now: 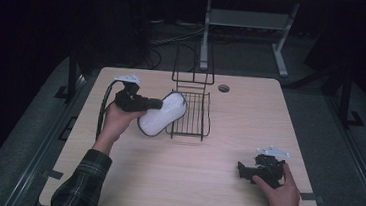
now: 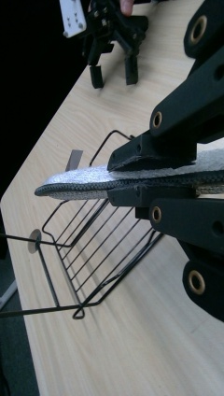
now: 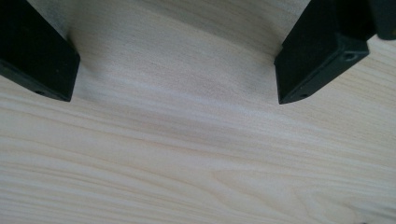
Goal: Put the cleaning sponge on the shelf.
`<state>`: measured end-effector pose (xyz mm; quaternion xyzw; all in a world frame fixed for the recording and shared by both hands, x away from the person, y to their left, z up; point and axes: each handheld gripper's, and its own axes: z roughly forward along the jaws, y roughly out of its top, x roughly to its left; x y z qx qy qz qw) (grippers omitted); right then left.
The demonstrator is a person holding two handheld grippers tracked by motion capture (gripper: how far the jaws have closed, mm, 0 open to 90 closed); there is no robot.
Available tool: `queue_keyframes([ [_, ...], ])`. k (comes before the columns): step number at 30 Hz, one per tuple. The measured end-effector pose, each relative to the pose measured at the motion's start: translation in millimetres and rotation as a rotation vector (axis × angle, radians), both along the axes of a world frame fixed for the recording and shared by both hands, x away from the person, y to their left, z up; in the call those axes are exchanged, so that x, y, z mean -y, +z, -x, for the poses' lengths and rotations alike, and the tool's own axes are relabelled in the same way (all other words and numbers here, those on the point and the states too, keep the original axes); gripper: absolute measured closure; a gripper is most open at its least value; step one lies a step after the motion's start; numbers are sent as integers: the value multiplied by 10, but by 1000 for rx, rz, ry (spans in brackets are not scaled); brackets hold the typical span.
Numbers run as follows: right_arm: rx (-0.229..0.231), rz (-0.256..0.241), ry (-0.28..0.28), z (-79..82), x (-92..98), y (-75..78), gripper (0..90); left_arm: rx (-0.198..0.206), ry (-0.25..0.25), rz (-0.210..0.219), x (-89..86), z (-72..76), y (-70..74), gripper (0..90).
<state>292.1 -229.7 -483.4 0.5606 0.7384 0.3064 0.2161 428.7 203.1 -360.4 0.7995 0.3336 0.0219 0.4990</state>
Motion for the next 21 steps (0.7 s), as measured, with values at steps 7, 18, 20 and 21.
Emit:
queue_keyframes([
  [7,0,0,0,0,0,0,0,-4,8,8,97,-151,-5,815],
  [18,0,0,0,0,0,0,0,-16,11,11,310,-423,-22,815],
  [20,0,0,0,0,0,0,0,-19,11,13,357,-459,-24,815],
  [21,0,0,0,0,0,0,0,-19,11,13,357,-459,-24,815],
])
